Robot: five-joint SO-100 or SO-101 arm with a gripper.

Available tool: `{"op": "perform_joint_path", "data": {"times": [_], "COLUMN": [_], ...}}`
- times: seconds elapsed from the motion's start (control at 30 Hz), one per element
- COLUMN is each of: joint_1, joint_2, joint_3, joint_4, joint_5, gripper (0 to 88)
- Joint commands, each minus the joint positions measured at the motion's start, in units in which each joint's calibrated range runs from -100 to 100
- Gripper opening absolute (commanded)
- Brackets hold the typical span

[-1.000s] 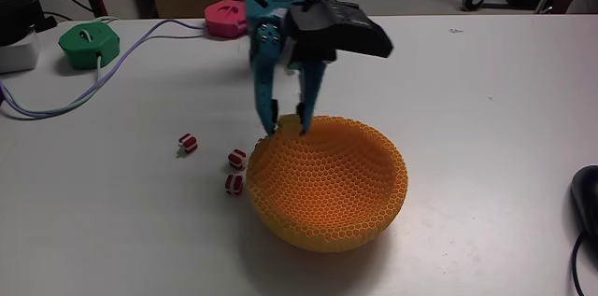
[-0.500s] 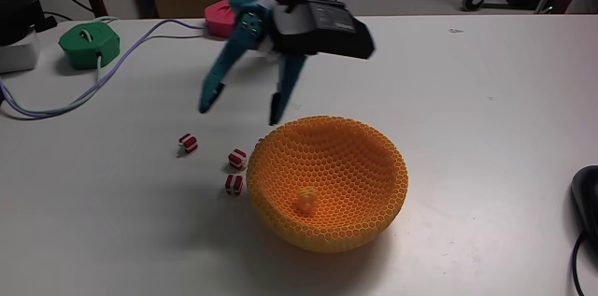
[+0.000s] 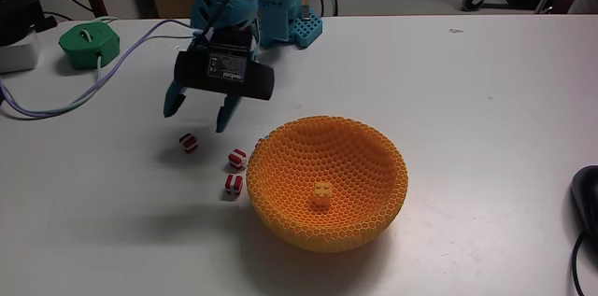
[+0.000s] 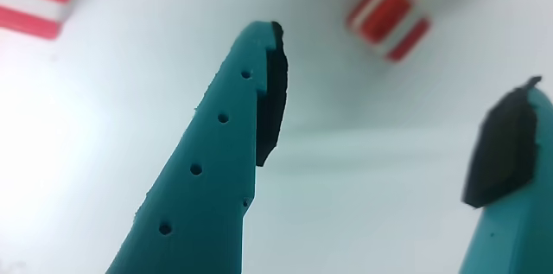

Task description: Place cube pieces into the yellow basket

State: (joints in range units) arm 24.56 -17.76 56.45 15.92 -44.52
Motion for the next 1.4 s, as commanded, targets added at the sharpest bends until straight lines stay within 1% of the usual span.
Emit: {"op": "perform_joint_path", "data": {"times": [0.0,0.3,0.43,0.5,0.57,0.7,0.73,0.8,0.9,0.93,1.1,1.2,1.37], "joint_1": [0.88,3.39,4.51,4.89,5.26,5.63,5.63,5.35,4.42,3.95,-1.17,-7.98,-20.46], "joint_2": [0.9,7.53,11.03,12.64,13.31,13.4,13.4,13.4,13.31,12.93,7.34,4.12,5.73], "joint_3": [0.6,-0.36,1.08,0.5,0.41,0.6,0.5,0.5,-0.07,-0.27,-4.21,-9.7,-18.66], "joint_4": [-3.75,-10.1,-15.57,-16.53,-17.22,-19.31,-20.0,-21.13,-22.09,-22.35,-25.47,-24.17,-23.13], "joint_5": [-0.05,-0.1,0.54,1.07,1.07,1.51,1.71,1.9,1.61,1.61,1.86,2.15,1.56], "gripper": [37.6,36.9,35.3,33.4,27.6,8.3,6.4,6.0,0.0,0.0,0.0,0.0,0.0]}}
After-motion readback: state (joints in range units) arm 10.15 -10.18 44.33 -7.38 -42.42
